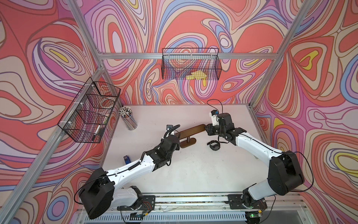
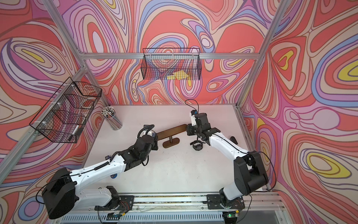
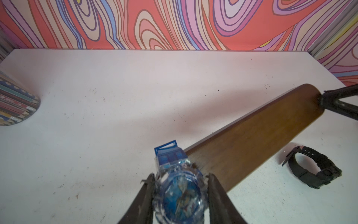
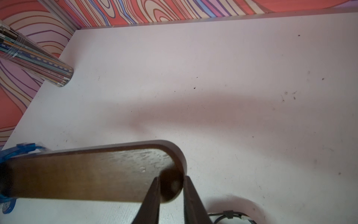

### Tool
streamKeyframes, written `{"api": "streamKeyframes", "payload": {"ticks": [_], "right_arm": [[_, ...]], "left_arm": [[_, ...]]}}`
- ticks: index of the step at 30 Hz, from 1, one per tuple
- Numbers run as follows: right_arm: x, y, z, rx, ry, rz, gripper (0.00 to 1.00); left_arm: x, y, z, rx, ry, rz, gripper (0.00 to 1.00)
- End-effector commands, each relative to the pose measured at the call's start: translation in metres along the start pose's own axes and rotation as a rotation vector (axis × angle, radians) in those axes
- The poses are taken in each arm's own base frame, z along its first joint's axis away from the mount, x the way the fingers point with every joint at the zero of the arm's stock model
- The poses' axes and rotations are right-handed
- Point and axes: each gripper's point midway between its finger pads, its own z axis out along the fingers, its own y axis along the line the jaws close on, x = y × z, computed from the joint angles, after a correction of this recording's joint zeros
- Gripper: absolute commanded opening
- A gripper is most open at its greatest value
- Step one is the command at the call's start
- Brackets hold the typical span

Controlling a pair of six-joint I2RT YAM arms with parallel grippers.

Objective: Place watch on stand
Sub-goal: Place the watch on the stand.

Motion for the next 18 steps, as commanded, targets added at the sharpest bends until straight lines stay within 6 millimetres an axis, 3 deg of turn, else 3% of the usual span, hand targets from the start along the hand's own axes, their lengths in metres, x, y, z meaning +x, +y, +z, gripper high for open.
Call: {"api": "streamKeyframes", "payload": {"ticks": [1, 8, 18], "right_arm": [[0.009, 0.002, -0.01, -0.022, 0.008, 0.019, 0.23], [0.018, 0.007, -0.023, -0.047, 0.018, 0.034, 0.22], [0.015, 0.011, -0.04, -0.05, 0.0, 0.035, 0.21]], "left_arm": [[-0.022, -0.004, 0.0, -0.012, -0.062, 0.011, 0.14], [-0.025, -0.008, 0.011, 0.007, -0.069, 0.019, 0.15], [-0.029, -0.014, 0.019, 0.086, -0.093, 0.039, 0.15]]}}
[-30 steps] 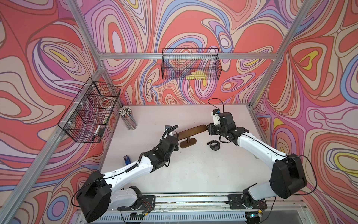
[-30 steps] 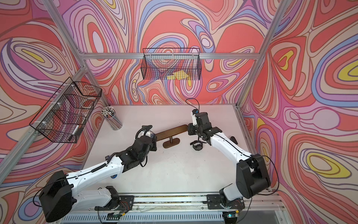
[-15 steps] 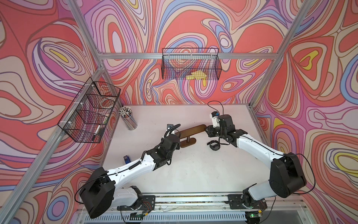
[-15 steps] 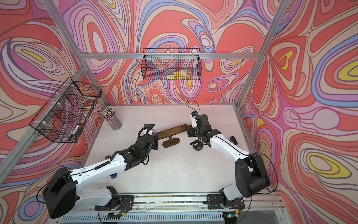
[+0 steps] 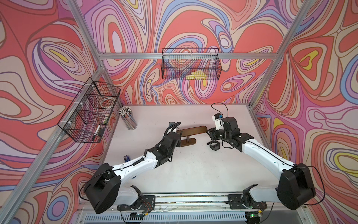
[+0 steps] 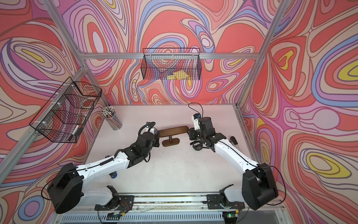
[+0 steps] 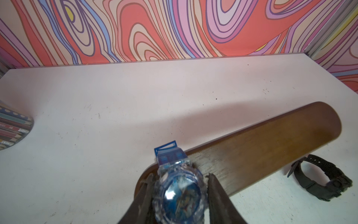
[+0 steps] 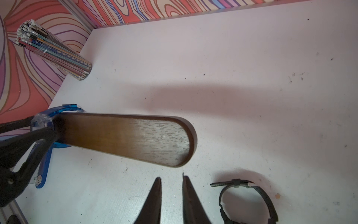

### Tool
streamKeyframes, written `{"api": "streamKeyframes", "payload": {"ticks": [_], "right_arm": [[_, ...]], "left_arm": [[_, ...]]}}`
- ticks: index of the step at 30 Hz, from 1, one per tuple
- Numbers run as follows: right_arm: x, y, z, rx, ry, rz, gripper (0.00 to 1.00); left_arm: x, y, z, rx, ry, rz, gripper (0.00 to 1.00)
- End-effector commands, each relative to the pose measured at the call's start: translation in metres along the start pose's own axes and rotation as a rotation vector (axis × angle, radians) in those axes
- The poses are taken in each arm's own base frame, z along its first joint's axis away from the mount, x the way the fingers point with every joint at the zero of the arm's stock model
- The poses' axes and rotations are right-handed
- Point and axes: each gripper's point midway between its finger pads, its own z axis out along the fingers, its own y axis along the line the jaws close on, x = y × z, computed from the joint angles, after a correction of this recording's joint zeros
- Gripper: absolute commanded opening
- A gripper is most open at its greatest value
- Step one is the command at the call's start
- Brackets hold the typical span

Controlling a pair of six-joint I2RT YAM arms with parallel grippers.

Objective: Place watch on stand
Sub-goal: Place the watch on the stand.

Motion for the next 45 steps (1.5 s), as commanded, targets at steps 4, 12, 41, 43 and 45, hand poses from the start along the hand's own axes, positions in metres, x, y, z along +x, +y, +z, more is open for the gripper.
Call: {"api": "streamKeyframes", "payload": {"ticks": [4, 12, 41, 43, 45], "right_arm": [[0.004, -0.002, -0.004, 0.006, 0.013, 0.01, 0.21], [0.006, -0.003, -0.003, 0.012, 0.016, 0.012, 0.21], [0.007, -0.005, -0.003, 0.016, 0.013, 0.025, 0.21], [0.008, -0.004, -0.002, 0.012, 0.015, 0.03, 0.21], [0.008, -0.004, 0.0, 0.007, 0.016, 0.037, 0.21]], "left_arm": [[-0.023, -0.011, 0.003, 0.086, -0.067, 0.013, 0.15], [-0.026, -0.014, 0.01, 0.13, -0.06, 0.059, 0.15], [-0.031, -0.034, 0.035, 0.198, -0.031, 0.049, 0.14], [-0.028, -0.036, 0.035, 0.21, -0.025, 0.045, 0.14], [-0.025, -0.039, 0.034, 0.229, -0.019, 0.043, 0.14]]}}
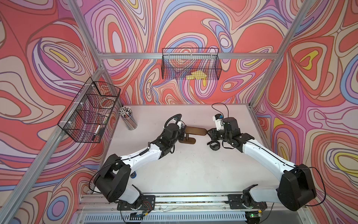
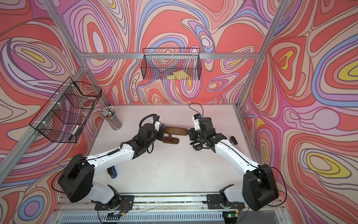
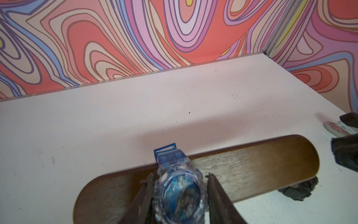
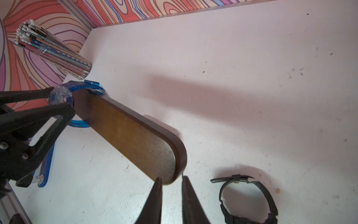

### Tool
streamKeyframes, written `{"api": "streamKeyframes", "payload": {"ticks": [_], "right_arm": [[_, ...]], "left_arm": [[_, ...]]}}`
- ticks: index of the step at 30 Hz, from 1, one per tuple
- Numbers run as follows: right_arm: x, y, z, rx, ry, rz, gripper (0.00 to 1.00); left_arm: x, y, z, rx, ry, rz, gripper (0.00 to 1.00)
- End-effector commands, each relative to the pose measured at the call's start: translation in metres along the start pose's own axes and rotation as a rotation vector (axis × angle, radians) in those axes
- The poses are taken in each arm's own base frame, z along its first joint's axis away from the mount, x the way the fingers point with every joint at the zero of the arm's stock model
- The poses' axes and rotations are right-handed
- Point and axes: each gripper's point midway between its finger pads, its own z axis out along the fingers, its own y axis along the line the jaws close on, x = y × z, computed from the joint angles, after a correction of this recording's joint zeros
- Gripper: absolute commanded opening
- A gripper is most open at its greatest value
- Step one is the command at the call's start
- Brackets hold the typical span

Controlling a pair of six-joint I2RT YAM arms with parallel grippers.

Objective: Place watch on stand
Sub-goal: Place the watch on the stand.

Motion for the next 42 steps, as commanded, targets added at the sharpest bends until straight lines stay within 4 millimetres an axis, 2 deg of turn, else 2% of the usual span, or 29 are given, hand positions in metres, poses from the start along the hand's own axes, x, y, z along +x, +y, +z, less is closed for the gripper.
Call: {"api": "streamKeyframes", "payload": {"ticks": [1, 12, 20, 37, 42], "right_arm": [[0.003, -0.002, 0.001, 0.001, 0.002, 0.024, 0.2], [-0.002, 0.003, 0.003, -0.031, -0.013, 0.056, 0.2], [0.002, 0.001, 0.002, -0.023, -0.005, 0.047, 0.2], [0.003, 0.0, 0.0, -0.014, -0.004, 0.033, 0.2], [0.004, -0.001, -0.001, -0.011, -0.002, 0.029, 0.2]], "left_arm": [[-0.003, -0.006, -0.002, 0.041, -0.024, -0.029, 0.15], [0.005, -0.013, -0.005, 0.069, -0.021, -0.006, 0.16], [0.001, -0.013, -0.003, 0.059, -0.021, 0.04, 0.19], [0.006, -0.017, 0.008, 0.06, 0.025, 0.038, 0.26], [0.008, -0.016, 0.007, 0.059, 0.032, 0.038, 0.31]]}}
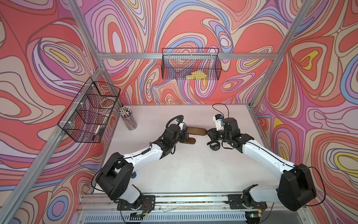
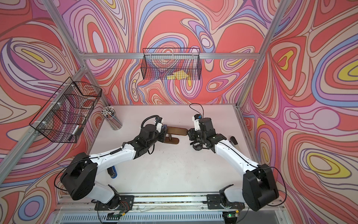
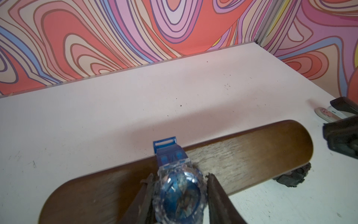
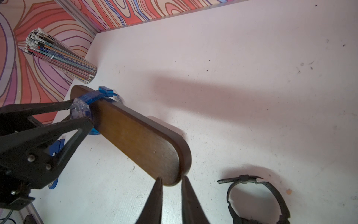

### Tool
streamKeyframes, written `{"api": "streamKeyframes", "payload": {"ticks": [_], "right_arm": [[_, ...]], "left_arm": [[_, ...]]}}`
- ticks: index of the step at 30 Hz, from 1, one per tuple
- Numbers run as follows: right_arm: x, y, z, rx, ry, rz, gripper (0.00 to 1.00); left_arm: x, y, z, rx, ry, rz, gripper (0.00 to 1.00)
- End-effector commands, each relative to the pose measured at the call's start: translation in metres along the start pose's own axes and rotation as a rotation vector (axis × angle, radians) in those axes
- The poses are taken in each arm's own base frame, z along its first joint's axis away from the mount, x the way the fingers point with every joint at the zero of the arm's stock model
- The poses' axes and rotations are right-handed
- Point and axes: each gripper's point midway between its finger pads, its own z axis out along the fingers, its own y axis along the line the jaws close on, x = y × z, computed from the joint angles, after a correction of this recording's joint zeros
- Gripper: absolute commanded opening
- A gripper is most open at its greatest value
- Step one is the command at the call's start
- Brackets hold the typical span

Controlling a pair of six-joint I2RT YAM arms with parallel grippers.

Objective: Place watch on stand
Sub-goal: Place the watch on the stand.

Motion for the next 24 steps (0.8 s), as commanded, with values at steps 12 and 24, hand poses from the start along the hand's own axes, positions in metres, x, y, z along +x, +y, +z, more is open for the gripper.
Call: {"api": "streamKeyframes", "payload": {"ticks": [12, 24], "right_arm": [[0.0052, -0.0039, -0.0043, 0.013, 0.005, -0.007, 0.2], [0.01, -0.0061, -0.0071, 0.023, 0.012, -0.007, 0.2]], "left_arm": [[-0.004, -0.0029, 0.0002, -0.016, 0.005, 0.025, 0.5], [-0.0099, -0.0036, -0.0024, -0.034, -0.008, 0.061, 0.58]]}}
